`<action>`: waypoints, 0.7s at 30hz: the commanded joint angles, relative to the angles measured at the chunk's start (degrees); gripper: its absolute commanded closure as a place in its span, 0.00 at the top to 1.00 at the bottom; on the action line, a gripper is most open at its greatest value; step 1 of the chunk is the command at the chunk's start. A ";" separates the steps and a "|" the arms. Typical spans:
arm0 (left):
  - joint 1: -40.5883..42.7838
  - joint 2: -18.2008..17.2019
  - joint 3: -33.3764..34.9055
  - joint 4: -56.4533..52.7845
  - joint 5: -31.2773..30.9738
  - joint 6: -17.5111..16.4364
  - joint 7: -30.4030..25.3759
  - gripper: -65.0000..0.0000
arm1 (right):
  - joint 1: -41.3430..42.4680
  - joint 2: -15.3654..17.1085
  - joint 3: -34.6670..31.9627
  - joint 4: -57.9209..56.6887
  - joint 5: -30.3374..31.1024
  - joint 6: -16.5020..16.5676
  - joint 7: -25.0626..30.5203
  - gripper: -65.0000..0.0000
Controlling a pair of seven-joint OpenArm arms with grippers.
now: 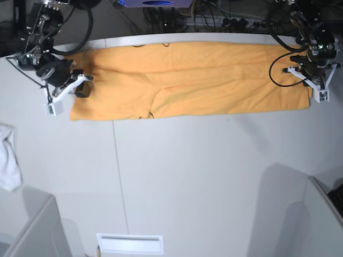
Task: Fold the T-shirt properly
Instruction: 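Release the folded edge and reposition both grippers at the strip ends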
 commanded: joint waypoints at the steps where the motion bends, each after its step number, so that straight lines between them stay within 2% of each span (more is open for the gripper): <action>1: -0.22 -0.77 -0.38 -0.22 -0.14 0.17 -0.70 0.00 | 0.67 0.56 0.21 -1.10 0.37 -0.03 0.75 0.00; 5: -1.37 -0.86 -0.38 -5.23 0.39 0.26 -3.08 0.00 | 2.07 0.65 0.21 -7.52 0.37 -0.03 0.75 0.00; 9: -2.86 -0.60 0.15 -13.14 7.07 0.26 -8.88 0.00 | 3.39 2.14 0.12 -12.44 0.37 -0.03 3.04 0.00; 12: -6.20 -0.60 0.15 -17.98 8.21 0.17 -9.76 0.00 | 5.15 2.67 0.12 -16.40 -0.07 -0.12 5.50 0.00; 18: -13.50 -0.60 0.24 -20.97 8.83 0.17 -9.49 0.00 | 10.86 1.70 0.38 -22.99 -9.83 -0.12 10.77 0.00; 21: -16.31 -0.60 0.24 -20.97 8.83 0.17 -9.49 0.00 | 13.85 1.62 0.38 -24.40 -11.15 -0.12 10.86 0.00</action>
